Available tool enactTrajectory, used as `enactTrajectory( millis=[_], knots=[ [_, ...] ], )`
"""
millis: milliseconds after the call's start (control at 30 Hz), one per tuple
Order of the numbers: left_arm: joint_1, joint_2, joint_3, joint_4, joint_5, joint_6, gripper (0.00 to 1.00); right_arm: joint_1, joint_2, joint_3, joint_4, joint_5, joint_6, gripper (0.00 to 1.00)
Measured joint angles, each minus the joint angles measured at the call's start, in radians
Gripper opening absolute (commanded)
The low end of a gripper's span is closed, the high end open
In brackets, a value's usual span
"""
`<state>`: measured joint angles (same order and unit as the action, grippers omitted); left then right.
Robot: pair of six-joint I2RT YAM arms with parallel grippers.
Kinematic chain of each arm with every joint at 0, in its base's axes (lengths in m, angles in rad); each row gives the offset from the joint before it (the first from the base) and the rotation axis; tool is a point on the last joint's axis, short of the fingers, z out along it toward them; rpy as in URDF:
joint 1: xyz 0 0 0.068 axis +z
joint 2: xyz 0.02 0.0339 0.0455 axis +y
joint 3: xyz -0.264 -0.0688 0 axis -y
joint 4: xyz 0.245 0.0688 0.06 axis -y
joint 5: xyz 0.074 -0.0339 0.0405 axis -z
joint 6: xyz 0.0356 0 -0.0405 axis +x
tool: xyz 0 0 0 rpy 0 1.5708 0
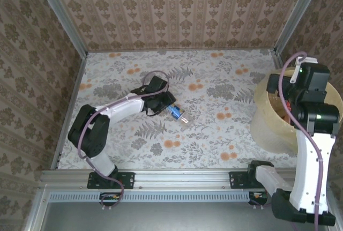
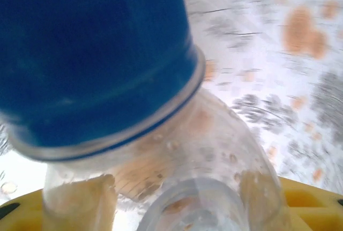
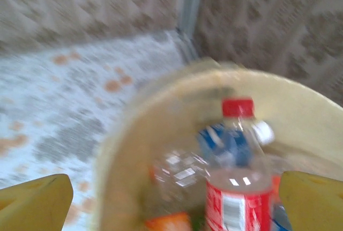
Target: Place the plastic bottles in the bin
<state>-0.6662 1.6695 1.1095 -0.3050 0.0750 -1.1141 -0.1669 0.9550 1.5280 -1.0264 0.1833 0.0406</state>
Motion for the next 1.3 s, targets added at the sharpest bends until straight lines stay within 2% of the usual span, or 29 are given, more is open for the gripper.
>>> enactTrajectory(
  millis=[133,233,367,467,567,767,900,967,1033,1100,1167,1233,1300],
  knots=[
    [-0.007,-0.056,0.113,0.040,0.013,0.209,0.59,0.042,-0.029,-0.083,0.180,-0.296,0.060,1.00],
    [-0.015,-0.099,0.193,0.106,0.067,0.349,0.59,0.142,-0.009,-0.185,0.347,-0.482,0.104,1.00],
    [-0.026,-0.132,0.274,0.213,0.179,0.466,0.59,0.307,0.078,-0.265,0.525,-0.646,0.142,1.00],
    [-0.041,-0.134,0.323,0.282,0.259,0.521,0.59,0.378,0.148,-0.278,0.605,-0.715,0.164,1.00],
    [-0.054,-0.134,0.347,0.317,0.328,0.548,0.59,0.407,0.201,-0.277,0.651,-0.753,0.171,1.00],
    [-0.059,-0.126,0.358,0.363,0.448,0.552,0.59,0.440,0.262,-0.277,0.703,-0.879,0.168,1.00],
    [-0.059,-0.099,0.362,0.412,0.505,0.529,0.59,0.471,0.278,-0.277,0.729,-0.916,0.159,0.99],
    [-0.059,-0.078,0.371,0.430,0.539,0.513,0.59,0.479,0.281,-0.277,0.732,-0.918,0.149,0.93],
    [-0.059,-0.063,0.374,0.444,0.562,0.503,0.59,0.480,0.285,-0.277,0.731,-0.916,0.143,0.77],
    [-0.059,-0.053,0.375,0.451,0.579,0.494,0.60,0.480,0.286,-0.277,0.726,-0.901,0.140,0.66],
    [-0.059,-0.052,0.375,0.457,0.588,0.487,0.68,0.478,0.286,-0.277,0.721,-0.886,0.130,0.61],
    [-0.059,-0.052,0.376,0.463,0.597,0.478,0.90,0.478,0.280,-0.277,0.710,-0.865,0.117,0.57],
    [-0.058,-0.053,0.377,0.471,0.609,0.472,1.00,0.478,0.266,-0.270,0.669,-0.824,0.092,0.54]
  ],
)
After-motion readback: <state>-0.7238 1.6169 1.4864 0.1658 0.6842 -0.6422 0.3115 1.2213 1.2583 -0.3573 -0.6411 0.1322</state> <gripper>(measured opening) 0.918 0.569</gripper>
